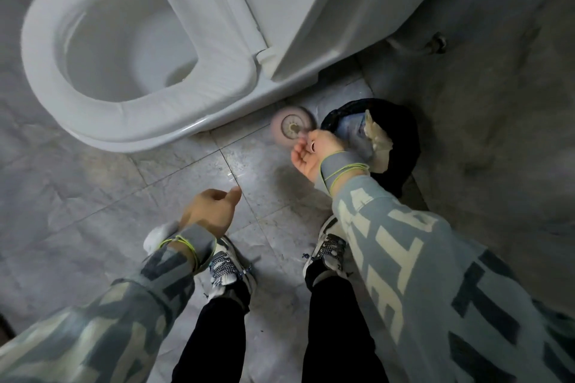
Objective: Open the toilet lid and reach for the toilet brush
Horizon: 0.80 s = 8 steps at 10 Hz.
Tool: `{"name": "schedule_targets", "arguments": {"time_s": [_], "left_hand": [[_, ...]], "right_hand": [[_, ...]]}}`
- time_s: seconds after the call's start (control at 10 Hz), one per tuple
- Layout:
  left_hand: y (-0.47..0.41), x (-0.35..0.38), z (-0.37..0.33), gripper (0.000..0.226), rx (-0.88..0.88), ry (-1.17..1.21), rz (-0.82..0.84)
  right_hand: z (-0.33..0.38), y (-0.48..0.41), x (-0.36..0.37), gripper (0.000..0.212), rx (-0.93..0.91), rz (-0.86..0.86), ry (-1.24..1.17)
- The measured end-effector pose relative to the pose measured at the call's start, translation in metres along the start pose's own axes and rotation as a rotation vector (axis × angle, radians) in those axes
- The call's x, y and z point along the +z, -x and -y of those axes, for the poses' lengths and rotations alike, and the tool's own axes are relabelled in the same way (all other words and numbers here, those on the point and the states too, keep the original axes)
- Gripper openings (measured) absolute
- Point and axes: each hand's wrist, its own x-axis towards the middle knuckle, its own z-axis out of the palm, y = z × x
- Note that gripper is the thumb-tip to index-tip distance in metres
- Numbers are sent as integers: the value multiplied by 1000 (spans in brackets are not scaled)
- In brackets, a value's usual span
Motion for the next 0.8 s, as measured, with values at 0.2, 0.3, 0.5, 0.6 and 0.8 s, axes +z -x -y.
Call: {"name": "schedule_targets", "arguments": {"time_s": [0.2,0.3,0.5,0.6,0.8], "left_hand": [[5,3,2,52,2,75,22],[5,4,-1,49,8,103,25],[6,1,-6,60,34,182,13],[2,0,-2,56,32,185,15],[1,0,2,40,46,187,-6]], "right_hand": [[56,-5,-10,28,-175,-51,53],[80,-7,-19,34,-209,6,32],[100,-3,-17,43,-468,-189,195],[110,0,-13,48,-471,-199,185],[113,11,-21,57,-514,-238,105]]}}
